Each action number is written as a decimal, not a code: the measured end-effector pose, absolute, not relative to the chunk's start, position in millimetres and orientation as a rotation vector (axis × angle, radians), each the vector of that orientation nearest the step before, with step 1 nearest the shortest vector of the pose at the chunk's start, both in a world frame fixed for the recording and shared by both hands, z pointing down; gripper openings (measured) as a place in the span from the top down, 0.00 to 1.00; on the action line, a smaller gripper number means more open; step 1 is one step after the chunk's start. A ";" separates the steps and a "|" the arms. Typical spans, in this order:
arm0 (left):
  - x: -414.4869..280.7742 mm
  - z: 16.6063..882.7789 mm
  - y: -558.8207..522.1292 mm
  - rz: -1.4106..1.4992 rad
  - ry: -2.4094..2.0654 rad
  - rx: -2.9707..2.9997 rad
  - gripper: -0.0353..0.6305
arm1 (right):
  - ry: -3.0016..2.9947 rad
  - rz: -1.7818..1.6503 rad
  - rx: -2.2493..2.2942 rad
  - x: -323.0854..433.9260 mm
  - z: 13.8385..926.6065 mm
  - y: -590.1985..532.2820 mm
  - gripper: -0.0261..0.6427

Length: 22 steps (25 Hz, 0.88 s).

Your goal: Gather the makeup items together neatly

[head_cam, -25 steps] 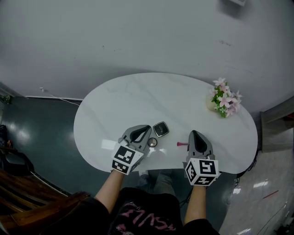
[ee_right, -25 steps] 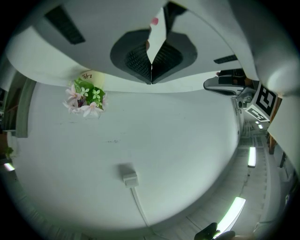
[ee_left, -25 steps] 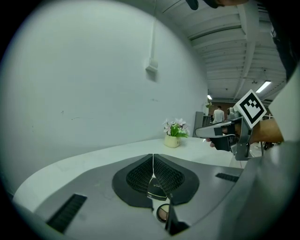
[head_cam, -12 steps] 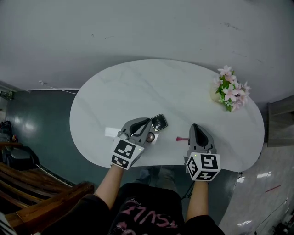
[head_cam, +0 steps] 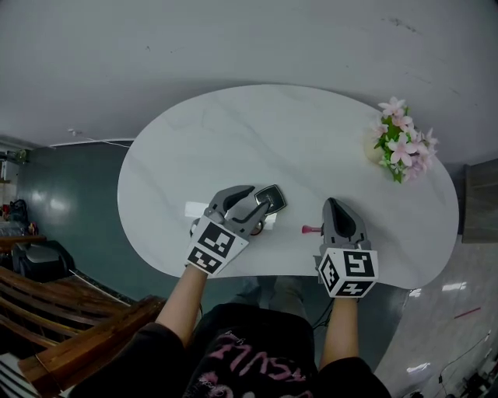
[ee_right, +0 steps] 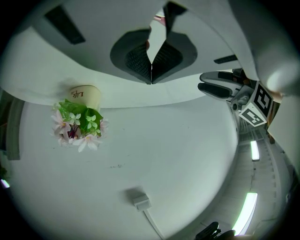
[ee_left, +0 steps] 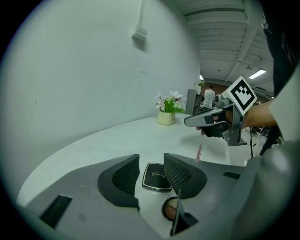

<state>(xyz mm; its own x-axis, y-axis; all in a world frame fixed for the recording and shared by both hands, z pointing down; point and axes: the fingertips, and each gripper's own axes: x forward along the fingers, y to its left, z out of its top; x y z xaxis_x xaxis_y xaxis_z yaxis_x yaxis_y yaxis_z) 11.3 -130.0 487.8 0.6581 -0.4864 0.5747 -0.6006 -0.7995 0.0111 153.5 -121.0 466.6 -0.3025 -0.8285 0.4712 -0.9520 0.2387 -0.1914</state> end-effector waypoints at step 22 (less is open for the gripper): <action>40.6 570.3 -117.6 1.456 -0.309 2.535 0.47 | -2.188 0.743 1.712 178.6 492.0 -129.2 0.87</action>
<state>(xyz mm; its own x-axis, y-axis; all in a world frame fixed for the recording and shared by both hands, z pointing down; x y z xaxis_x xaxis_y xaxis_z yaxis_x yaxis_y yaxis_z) 40.6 -117.6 570.3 0.4927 -0.0804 0.8665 -0.2787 -0.9578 0.0696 178.6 -129.2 492.0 -0.2687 -0.8222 0.5018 -0.9577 0.1724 -0.2303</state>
